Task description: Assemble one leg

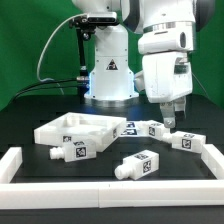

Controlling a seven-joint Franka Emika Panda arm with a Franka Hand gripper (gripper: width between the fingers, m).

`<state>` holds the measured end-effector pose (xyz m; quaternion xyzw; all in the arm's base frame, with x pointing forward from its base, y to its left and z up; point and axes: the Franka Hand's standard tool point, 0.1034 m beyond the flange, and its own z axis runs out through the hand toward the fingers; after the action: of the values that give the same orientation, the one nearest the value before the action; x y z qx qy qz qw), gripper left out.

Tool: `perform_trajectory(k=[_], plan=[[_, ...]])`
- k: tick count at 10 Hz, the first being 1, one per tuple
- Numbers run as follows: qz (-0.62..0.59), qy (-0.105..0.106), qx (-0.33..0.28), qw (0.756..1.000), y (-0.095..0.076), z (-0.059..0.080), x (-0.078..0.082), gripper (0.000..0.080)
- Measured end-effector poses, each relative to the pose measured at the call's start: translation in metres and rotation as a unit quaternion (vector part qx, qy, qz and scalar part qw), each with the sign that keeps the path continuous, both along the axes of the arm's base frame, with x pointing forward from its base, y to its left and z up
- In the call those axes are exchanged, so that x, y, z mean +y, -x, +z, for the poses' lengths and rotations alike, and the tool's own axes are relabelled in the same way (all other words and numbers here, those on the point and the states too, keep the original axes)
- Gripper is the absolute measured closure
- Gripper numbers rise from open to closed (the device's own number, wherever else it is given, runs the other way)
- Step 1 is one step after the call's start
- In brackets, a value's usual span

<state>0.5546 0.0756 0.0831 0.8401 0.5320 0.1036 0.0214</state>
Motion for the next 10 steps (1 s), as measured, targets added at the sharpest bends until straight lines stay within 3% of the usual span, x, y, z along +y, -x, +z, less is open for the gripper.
perform_trajectory(k=[7,10], plan=[[-0.001,-0.001,0.001,1.000,0.000,0.000,0.000,0.0150],[-0.085,-0.014,0.003,0.996,-0.004,0.002,-0.015,0.0150]])
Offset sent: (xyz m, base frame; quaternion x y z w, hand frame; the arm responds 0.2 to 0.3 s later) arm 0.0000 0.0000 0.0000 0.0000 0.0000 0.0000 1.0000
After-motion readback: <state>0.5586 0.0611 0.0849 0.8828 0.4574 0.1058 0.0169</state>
